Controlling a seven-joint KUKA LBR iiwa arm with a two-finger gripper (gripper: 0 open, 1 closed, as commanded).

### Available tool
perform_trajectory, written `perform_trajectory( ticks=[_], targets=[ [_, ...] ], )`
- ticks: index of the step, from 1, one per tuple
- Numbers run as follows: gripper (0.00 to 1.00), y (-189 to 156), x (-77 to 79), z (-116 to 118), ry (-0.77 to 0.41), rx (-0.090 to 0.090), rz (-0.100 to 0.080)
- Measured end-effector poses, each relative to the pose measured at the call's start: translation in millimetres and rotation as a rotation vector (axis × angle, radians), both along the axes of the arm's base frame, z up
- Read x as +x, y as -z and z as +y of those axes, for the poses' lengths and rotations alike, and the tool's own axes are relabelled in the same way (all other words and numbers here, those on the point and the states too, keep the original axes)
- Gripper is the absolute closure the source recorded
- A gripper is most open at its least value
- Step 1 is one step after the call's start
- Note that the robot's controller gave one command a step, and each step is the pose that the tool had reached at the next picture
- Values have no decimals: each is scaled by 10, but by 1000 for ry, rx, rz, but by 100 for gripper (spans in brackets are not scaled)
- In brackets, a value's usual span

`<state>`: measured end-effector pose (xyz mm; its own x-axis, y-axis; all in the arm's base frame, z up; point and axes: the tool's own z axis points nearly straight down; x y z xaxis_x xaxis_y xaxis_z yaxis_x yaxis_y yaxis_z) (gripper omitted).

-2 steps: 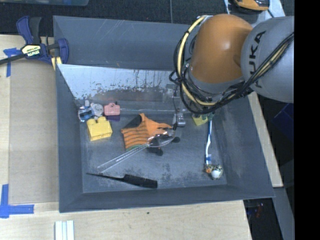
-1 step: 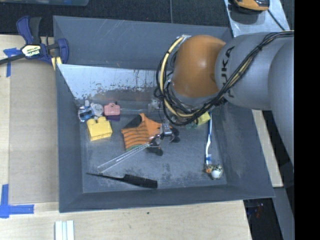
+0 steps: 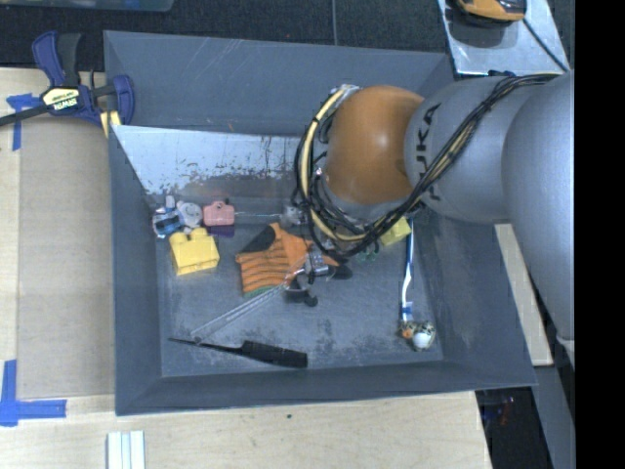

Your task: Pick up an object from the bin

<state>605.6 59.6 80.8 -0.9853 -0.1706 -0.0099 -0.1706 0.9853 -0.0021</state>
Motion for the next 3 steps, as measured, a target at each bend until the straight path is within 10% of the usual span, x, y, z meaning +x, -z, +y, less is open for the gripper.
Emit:
perform_trajectory(
  ticks=[2, 3],
  targets=[
    [0, 104, -33, 99, 25, 1, -6],
    [100, 78, -80, 98, 128, 7, -13]
  ],
)
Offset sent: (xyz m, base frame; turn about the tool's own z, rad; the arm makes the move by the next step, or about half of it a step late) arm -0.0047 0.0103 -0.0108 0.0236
